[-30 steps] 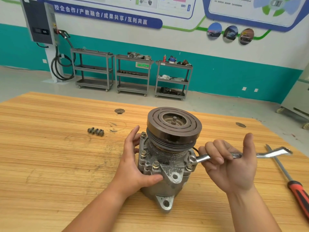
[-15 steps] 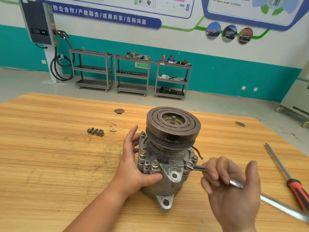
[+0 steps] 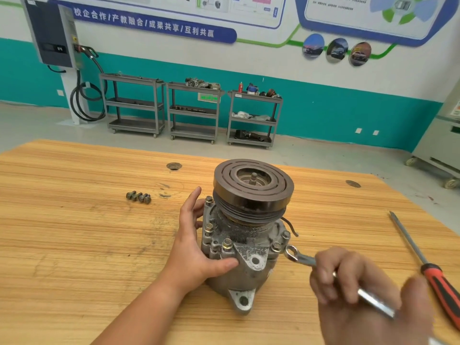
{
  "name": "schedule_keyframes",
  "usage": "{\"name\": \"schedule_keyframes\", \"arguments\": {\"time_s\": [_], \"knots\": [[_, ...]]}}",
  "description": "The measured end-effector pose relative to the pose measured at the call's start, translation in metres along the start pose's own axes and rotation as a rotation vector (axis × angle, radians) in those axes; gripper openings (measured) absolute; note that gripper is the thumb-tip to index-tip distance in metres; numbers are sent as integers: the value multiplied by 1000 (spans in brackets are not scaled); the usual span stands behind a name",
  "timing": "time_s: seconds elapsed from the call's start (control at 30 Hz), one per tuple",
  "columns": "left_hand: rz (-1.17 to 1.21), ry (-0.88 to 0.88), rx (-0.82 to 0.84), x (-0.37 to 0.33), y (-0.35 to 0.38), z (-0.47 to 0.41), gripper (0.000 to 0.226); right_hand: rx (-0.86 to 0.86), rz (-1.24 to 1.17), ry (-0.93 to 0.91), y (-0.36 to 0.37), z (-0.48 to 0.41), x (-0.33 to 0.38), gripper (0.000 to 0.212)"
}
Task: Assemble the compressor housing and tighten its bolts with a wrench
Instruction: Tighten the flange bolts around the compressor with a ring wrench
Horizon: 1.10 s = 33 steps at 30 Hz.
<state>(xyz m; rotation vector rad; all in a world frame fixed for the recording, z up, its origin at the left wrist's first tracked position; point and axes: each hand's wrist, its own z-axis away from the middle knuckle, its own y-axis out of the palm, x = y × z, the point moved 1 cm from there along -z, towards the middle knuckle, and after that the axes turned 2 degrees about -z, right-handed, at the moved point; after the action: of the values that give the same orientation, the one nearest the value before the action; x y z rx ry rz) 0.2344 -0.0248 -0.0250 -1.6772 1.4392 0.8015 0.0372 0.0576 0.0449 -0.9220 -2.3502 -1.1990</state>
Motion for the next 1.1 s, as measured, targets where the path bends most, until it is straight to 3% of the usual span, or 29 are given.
{"name": "schedule_keyframes", "arguments": {"time_s": [0.07,0.13,0.37,0.5,0.73,0.8,0.9,1.0,1.07,1.1], "knots": [[-2,-8,-4,0,0,0,117,17,-193,133,-20,-17,3,54],[-2,-12,-6,-1,0,1,118,-56,-79,259,-37,-37,2,62],[6,-7,-5,-1,1,0,118,324,-157,518,-61,-71,-20,61],[6,4,-7,-1,1,0,117,333,-81,557,-57,-73,-17,60],[32,-14,-8,-1,1,1,119,-163,246,307,-7,-4,-8,61],[31,-9,-15,-1,1,1,119,-184,558,221,9,16,-17,36],[34,3,-21,-1,2,0,119,-65,977,71,27,30,-36,40],[24,-9,-19,-1,1,1,120,-134,822,-94,22,26,-34,18],[18,-23,-12,0,1,1,120,-41,435,-221,14,20,-20,13],[18,-26,-9,0,1,1,120,73,193,-230,6,17,-14,25]]}}
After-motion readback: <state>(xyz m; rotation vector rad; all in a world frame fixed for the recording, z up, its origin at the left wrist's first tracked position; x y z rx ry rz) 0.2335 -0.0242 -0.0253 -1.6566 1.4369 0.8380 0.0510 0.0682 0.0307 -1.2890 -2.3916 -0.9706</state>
